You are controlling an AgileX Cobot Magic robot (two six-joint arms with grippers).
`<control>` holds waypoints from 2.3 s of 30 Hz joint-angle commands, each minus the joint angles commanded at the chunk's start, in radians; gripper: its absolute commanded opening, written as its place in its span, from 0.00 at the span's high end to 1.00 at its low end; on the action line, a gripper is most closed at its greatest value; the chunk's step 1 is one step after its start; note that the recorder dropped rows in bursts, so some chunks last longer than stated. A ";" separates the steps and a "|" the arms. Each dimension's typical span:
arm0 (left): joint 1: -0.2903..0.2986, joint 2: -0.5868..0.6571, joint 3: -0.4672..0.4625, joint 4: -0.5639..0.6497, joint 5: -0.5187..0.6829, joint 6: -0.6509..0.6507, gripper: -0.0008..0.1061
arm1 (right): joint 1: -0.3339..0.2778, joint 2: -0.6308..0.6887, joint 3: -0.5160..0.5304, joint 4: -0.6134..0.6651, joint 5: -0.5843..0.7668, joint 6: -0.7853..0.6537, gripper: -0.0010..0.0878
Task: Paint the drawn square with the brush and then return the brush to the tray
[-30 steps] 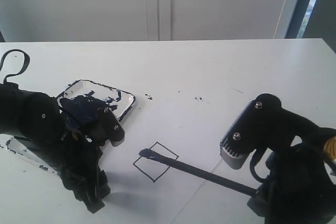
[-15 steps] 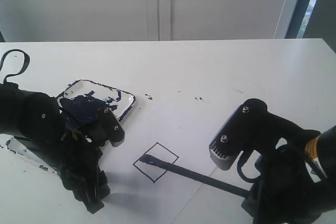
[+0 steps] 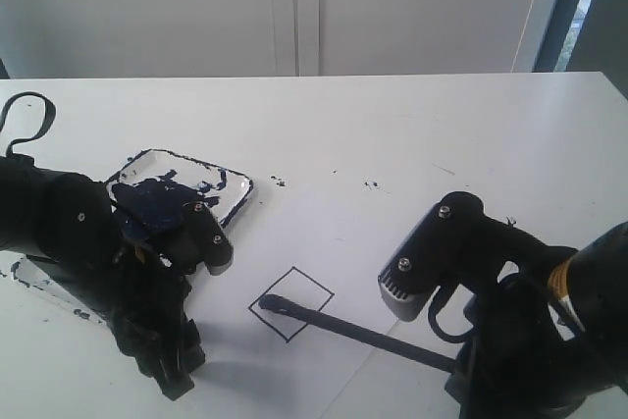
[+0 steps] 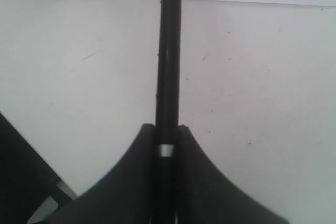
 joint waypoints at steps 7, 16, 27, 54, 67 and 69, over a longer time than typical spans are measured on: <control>0.000 0.000 0.000 0.000 0.000 0.000 0.46 | 0.000 0.000 0.000 -0.078 0.008 0.074 0.99; 0.000 0.000 0.000 0.000 0.000 0.000 0.46 | 0.000 0.000 0.000 -0.136 -0.004 0.126 0.99; 0.000 0.000 0.000 0.000 0.000 0.000 0.46 | 0.000 0.000 0.000 -0.163 -0.008 0.161 0.99; 0.000 0.000 0.000 0.000 0.000 -0.002 0.46 | 0.000 0.020 0.000 0.041 0.020 -0.007 0.99; 0.000 0.000 0.000 0.000 0.000 -0.002 0.46 | 0.000 0.020 0.000 0.080 0.020 -0.039 0.99; 0.000 0.000 0.000 0.000 0.000 -0.002 0.46 | 0.000 0.020 0.000 0.080 0.015 -0.039 0.99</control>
